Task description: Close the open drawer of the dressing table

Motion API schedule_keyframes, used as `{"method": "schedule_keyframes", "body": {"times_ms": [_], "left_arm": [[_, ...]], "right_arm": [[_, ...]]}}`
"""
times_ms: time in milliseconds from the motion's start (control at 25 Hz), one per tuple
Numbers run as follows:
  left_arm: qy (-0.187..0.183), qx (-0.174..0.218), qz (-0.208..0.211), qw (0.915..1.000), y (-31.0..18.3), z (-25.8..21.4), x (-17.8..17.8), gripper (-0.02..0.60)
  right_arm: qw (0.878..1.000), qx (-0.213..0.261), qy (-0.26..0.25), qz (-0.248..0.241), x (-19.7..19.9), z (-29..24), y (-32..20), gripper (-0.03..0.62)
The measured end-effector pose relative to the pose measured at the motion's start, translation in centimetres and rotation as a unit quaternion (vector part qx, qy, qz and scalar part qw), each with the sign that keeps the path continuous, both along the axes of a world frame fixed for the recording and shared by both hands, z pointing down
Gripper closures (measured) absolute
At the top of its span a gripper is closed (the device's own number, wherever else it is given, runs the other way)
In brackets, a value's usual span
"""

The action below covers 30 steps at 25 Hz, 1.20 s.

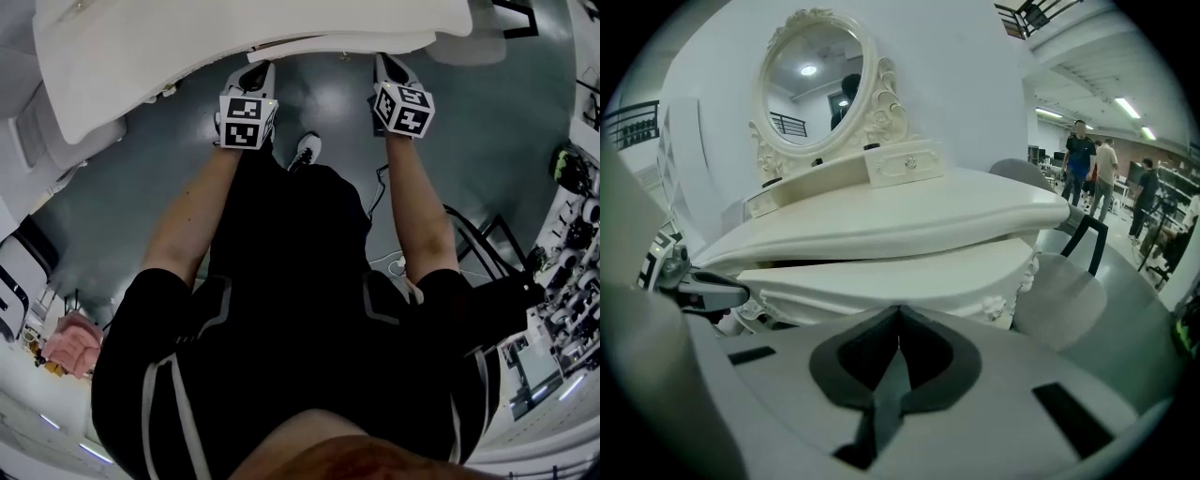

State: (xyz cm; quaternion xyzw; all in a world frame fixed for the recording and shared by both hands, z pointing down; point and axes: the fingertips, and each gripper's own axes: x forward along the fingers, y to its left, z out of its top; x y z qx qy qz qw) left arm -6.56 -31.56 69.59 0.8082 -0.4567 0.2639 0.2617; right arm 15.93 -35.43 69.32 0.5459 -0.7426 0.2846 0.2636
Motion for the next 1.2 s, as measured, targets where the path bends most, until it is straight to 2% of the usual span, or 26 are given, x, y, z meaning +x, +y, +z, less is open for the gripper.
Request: {"method": "schedule_keyframes", "body": {"times_ms": [360,920,1200], "left_arm": [[0.006,0.006,0.002,1.0000,0.1,-0.6,-0.5,0.577],[0.015,0.027,-0.025,0.9992,0.6,-2.7,-1.9,0.577],[0.015,0.036,-0.016,0.9991,1.1,-4.1,-1.7,0.577]], "right_arm": [[1.000,0.015,-0.005,0.006,-0.5,0.1,-2.1,0.588],[0.999,0.039,0.000,-0.004,-1.1,-0.1,-4.9,0.588],[0.999,0.036,-0.031,-0.008,-1.7,-0.7,-4.4,0.588]]}}
